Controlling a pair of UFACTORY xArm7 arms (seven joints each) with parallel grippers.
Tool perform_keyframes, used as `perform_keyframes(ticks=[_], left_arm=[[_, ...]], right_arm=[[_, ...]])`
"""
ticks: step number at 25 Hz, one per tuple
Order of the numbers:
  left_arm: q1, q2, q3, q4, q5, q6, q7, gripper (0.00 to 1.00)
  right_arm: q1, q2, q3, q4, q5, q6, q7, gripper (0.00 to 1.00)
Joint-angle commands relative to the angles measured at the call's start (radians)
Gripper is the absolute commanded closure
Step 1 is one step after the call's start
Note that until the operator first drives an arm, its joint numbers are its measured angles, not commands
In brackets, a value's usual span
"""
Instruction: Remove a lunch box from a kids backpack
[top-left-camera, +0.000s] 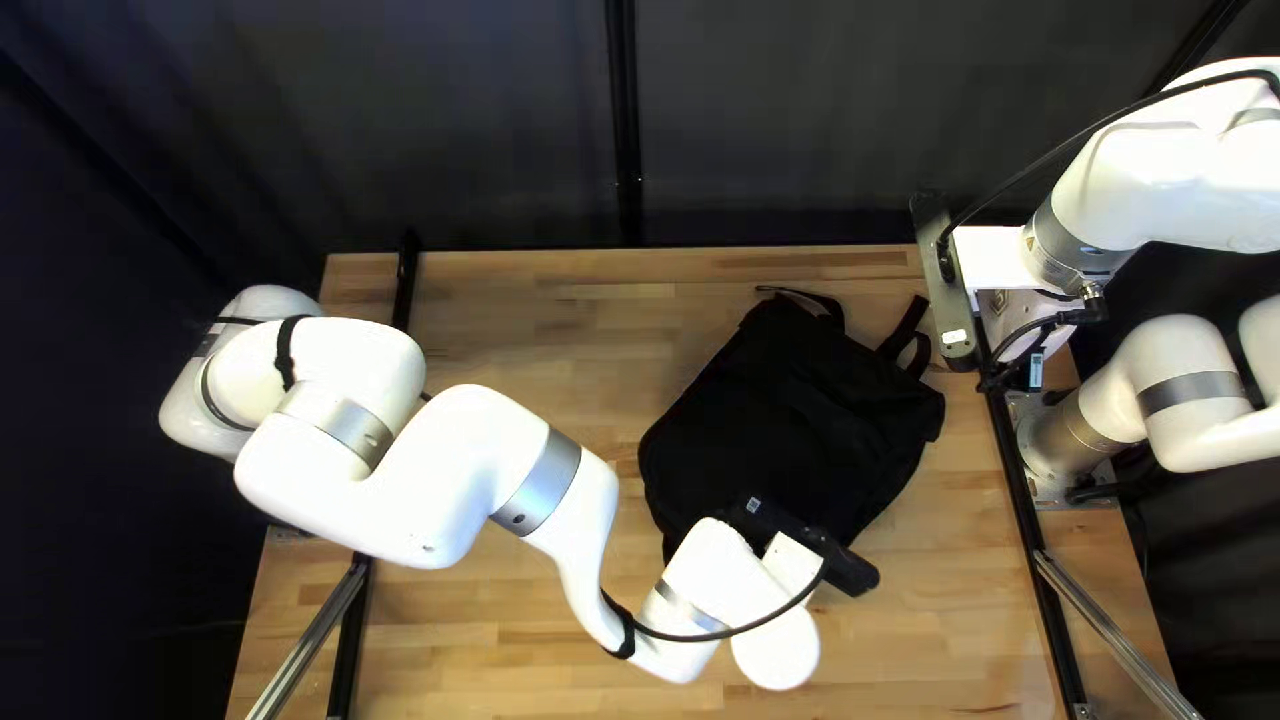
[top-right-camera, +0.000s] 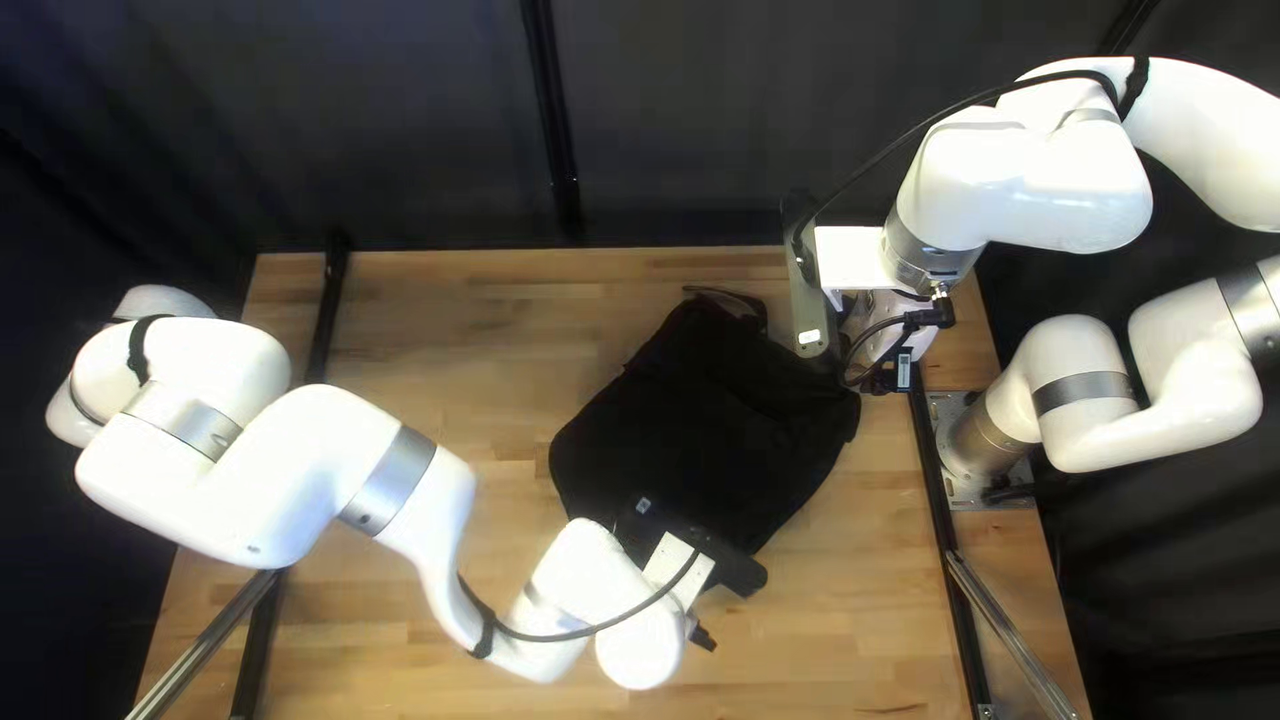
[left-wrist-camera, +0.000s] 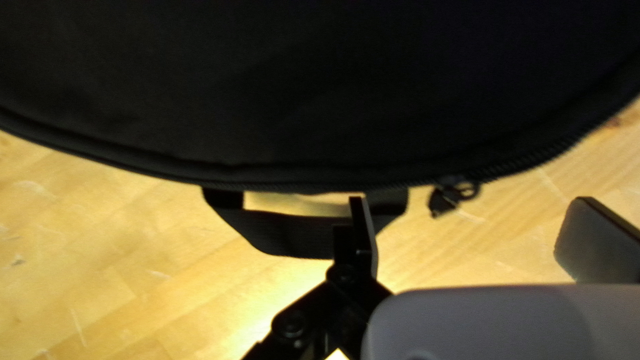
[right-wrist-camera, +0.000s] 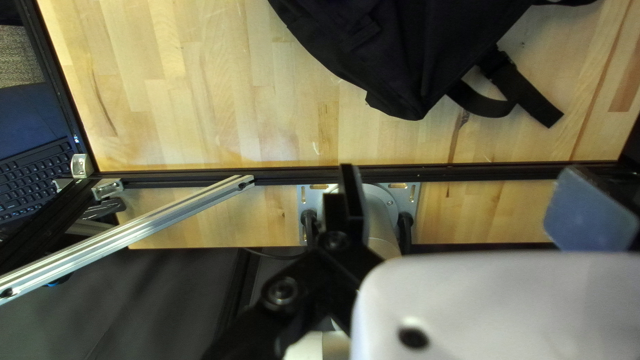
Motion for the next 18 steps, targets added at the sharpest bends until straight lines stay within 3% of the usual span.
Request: perform_keyframes(ticks=[1, 6, 15, 18], left_arm=[[-0.017, -0.034, 0.007, -0.055, 0.045, -0.018, 0.012, 0.0], [-0.06, -0.104, 0.017, -0.169, 0.144, -0.035, 0.028, 0.0], [-0.06, -0.104, 0.017, -0.169, 0.144, -0.035, 0.028, 0.0], [-0.054, -0.15, 0.011, -0.224, 0.141, -0.078, 0.005, 0.0]], right_arm=[[0.0, 0.0, 0.0, 0.0, 0.0, 0.0, 0.0, 0.0], [0.0, 0.0, 0.0, 0.0, 0.0, 0.0, 0.0, 0.0], [0.0, 0.0, 0.0, 0.0, 0.0, 0.0, 0.0, 0.0], [0.0, 0.0, 0.0, 0.0, 0.0, 0.0, 0.0, 0.0]])
